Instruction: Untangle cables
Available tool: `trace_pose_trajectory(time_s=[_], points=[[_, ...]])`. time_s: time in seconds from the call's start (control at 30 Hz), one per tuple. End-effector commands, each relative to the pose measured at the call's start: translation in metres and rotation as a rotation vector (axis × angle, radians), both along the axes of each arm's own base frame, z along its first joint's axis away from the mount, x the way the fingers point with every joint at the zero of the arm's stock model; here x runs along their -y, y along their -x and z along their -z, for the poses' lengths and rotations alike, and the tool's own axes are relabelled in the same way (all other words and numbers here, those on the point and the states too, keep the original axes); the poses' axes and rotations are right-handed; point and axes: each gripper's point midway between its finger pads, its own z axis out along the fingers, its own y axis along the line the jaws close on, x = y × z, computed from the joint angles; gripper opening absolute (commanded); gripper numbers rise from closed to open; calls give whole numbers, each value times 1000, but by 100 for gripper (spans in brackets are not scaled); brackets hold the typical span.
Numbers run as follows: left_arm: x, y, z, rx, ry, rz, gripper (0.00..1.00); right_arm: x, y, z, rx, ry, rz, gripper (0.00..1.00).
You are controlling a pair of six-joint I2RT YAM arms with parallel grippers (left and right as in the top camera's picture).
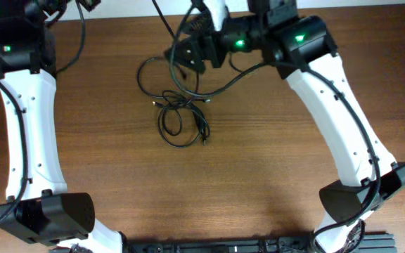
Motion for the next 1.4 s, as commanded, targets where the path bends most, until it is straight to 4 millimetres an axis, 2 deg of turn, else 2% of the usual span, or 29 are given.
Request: trace_pose_trajectory(time_s=[0.0,0.07,0.13,0.17,0.23,0.27,0.37,0.43,0.5,0.53,0.57,0.6,0.63,0.67,0.73,0.8,0.83,0.87,0.9,1.0,1.03,1.07,1.17,1.2,1.23,1.27,1.3,1.37], points=[[2,9,6,-35,-23,18,0,-19,10,-18,91,-21,-27,85],[6,10,6,-35,-23,28,0,-17,-2,-16,125,10,45,84],[7,12,6,-35,-25,43,0,-16,-3,-13,119,16,51,73],[7,12,6,-35,-24,42,0,-15,-2,-10,102,26,51,53],[7,11,6,-35,-24,40,0,-14,1,-4,76,41,50,32],[7,12,6,-35,-24,41,0,-13,2,-2,58,47,51,15],[7,12,6,-35,-24,41,0,-13,2,-2,-20,26,83,4],[6,11,6,-18,-37,35,0,-14,3,-2,-91,7,107,4],[2,5,8,35,-88,-15,5,-17,11,-5,-202,-36,99,4],[-5,-3,20,40,-144,-74,23,-19,18,-10,-322,-80,92,4],[-11,-10,30,42,-201,-127,51,-18,17,-11,-412,-104,127,4],[-18,-15,42,66,-288,-177,65,-16,16,-15,-473,-129,140,4],[-23,-18,52,100,-377,-200,80,-13,18,-23,-511,-164,112,4],[-25,-17,66,115,-467,-199,93,-6,24,-46,-535,-239,14,4],[-29,-12,95,52,-562,-184,94,17,13,-82,-580,-356,-35,4],[-29,-6,110,1,-593,-165,97,36,4,-105,-619,-426,-33,4],[-29,-2,119,-34,-604,-147,96,43,-2,-116,-636,-463,-19,4],[-28,2,126,-61,-611,-133,91,47,-3,-128,-635,-495,-23,4],[-28,4,128,-52,-630,-124,90,48,-1,-142,-615,-528,-41,4],[-27,11,139,-79,-658,-94,93,66,19,-227,-470,-803,-126,4],[-27,13,141,-93,-657,-89,92,69,19,-232,-451,-831,-123,4],[-26,13,141,-94,-654,-85,91,67,17,-227,-471,-812,-117,4],[-26,13,141,-107,-640,-87,94,56,-10,-181,-554,-687,-6,4],[-26,14,141,-134,-615,-93,95,54,-30,-150,-608,-632,103,4],[-23,15,140,-149,-586,-82,95,53,-40,-132,-601,-596,168,4],[-16,19,136,-174,-523,-49,95,47,-44,-112,-559,-531,191,4],[-9,24,131,-216,-448,-16,95,42,-44,-101,-555,-502,197,4],[6,37,120,-275,-311,77,92,28,-51,-69,-636,-444,270,4]])
